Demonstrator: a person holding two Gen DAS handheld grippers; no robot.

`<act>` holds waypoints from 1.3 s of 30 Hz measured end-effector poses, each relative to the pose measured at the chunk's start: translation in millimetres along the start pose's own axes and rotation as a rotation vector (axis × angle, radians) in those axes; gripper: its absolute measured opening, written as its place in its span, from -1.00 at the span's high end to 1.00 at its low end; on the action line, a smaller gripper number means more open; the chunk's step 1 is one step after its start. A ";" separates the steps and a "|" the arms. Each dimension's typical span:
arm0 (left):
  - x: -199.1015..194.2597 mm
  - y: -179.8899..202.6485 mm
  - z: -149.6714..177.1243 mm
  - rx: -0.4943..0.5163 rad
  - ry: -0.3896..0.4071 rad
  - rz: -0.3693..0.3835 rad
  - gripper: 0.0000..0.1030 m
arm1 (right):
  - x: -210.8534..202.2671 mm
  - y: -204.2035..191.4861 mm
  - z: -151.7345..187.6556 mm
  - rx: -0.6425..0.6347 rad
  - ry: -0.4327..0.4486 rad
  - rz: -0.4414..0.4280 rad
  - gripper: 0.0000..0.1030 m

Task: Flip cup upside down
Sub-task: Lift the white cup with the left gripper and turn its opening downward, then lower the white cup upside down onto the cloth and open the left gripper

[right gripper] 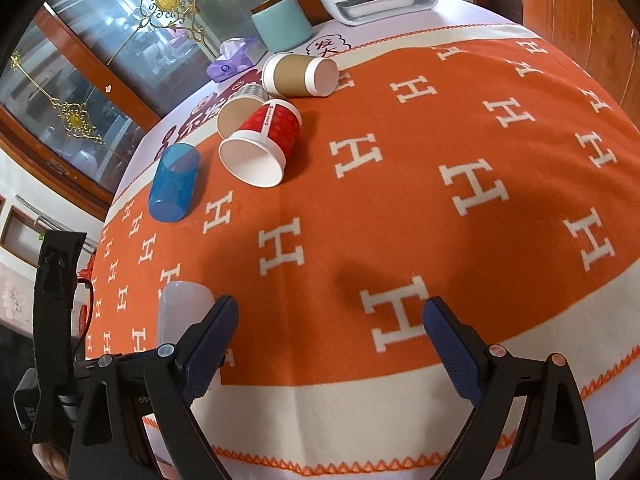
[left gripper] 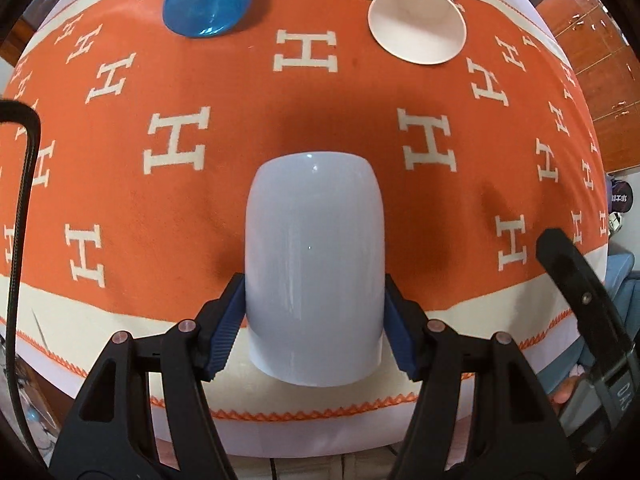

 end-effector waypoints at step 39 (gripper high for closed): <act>-75.7 3.8 58.6 0.293 0.012 0.189 -0.26 | -22.2 -38.5 0.6 -0.057 -0.005 -0.052 -0.83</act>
Point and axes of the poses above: each gripper's, at about its wrist camera, not at the fingertips, and x roughly the way its jaws point, y to its right, z to its underside, the point moved 8 cm from there along x, roughly the way its jaws point, and after that the axes turned 2 degrees about -z, right-handed, at the moved point
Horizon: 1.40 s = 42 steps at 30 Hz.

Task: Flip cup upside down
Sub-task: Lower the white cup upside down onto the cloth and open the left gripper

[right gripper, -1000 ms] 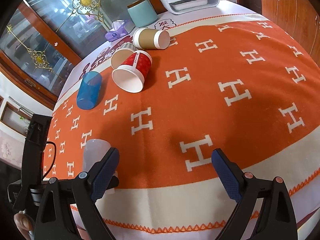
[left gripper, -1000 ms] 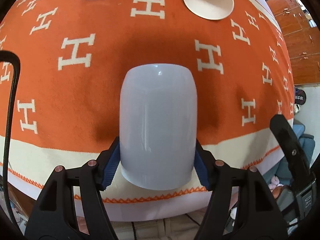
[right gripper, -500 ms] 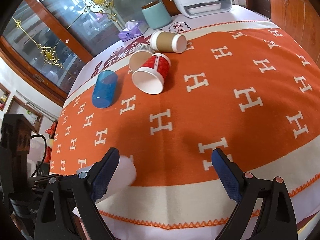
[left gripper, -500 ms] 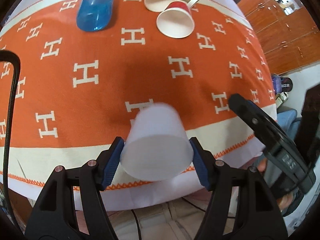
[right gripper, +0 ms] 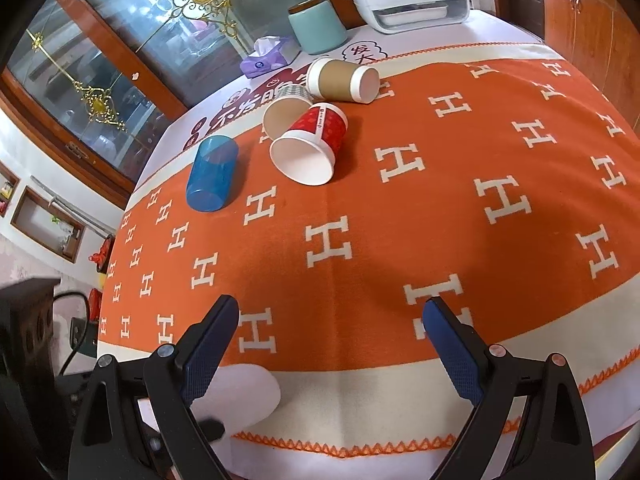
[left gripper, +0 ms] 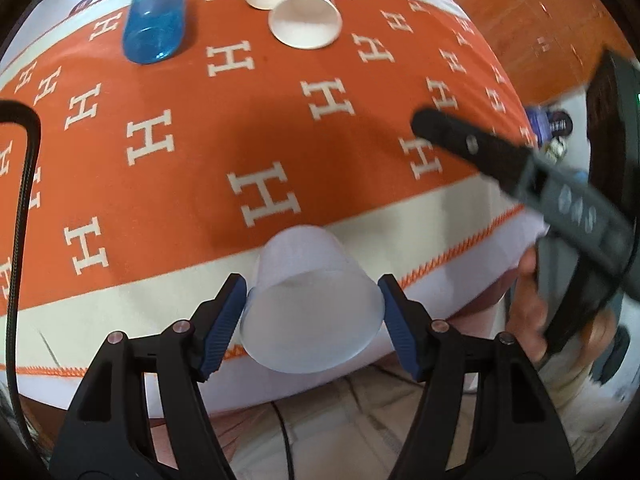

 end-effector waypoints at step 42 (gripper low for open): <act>33.0 -31.1 -32.0 -0.042 0.200 0.068 -0.32 | 17.6 -14.0 11.6 -0.035 -0.041 -0.039 -0.83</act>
Point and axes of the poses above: each gripper's, at about its wrist camera, not at the fingertips, and x roughly the way its jaws point, y to its right, z to its underside, the point moved 8 cm from there along x, roughly the way its jaws point, and after that the axes turned 2 degrees about -z, right-handed, at the moved point
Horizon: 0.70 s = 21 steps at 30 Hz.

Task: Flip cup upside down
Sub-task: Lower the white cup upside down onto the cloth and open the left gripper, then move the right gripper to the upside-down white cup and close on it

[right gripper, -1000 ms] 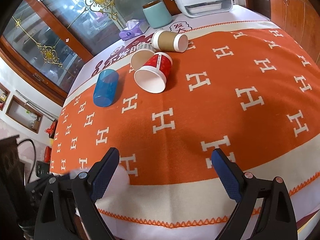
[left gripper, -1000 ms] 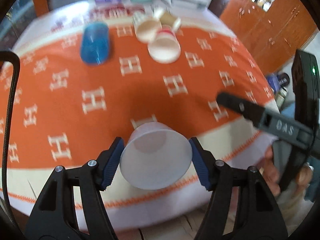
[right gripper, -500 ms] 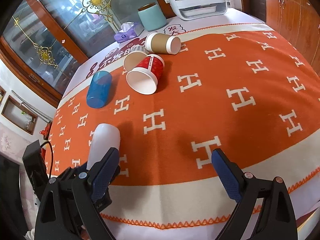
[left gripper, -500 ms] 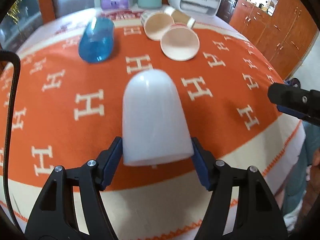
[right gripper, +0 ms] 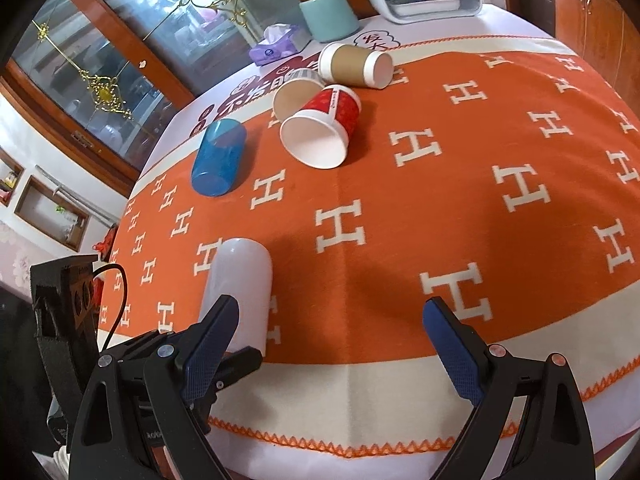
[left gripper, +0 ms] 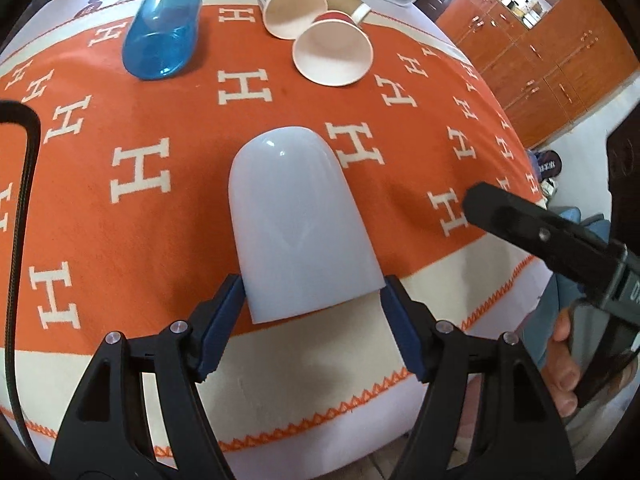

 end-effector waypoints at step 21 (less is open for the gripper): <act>-8.9 6.5 20.6 0.116 -0.052 -0.024 -0.56 | 16.0 -3.8 1.9 0.015 -0.057 -0.057 -0.83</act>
Point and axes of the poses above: each gripper's, at about its wrist camera, not at the fingertips, and x roughly the way its jaws point, y to its right, z to its underside, the point moved 8 cm from there along x, roughly the way its jaws point, and after that the axes turned 2 degrees about -z, right-handed, at the moved point
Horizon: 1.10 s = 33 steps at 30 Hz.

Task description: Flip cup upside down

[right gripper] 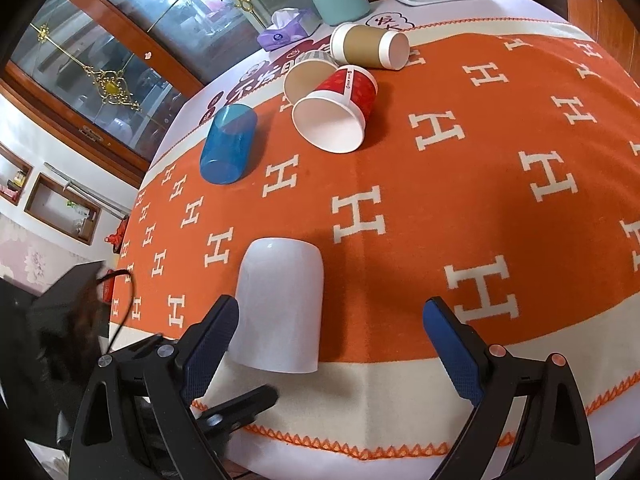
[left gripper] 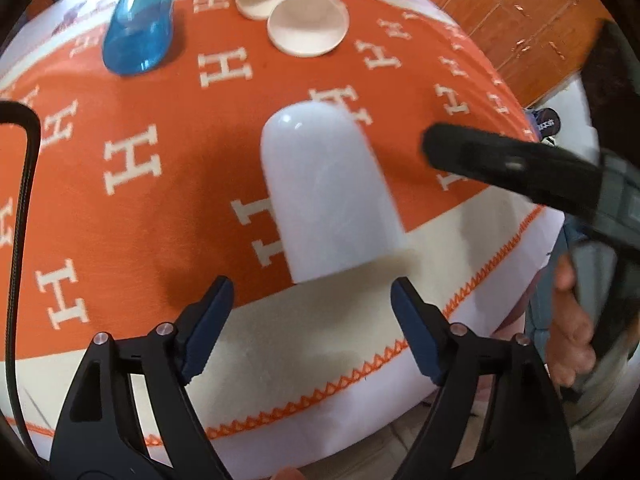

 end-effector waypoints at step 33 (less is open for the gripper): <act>-61.0 -84.9 -20.9 -0.206 0.334 -0.093 -0.99 | 103.5 -44.2 -3.4 0.042 -0.354 -0.201 -0.31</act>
Point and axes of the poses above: each gripper's, at about its wrist camera, not at the fingertips, and x roughly the way its jaws point, y to its right, z to its underside, the point moved 8 cm from there along x, roughly the way its jaws point, and after that the axes turned 2 degrees about -z, right-handed, at the moved point
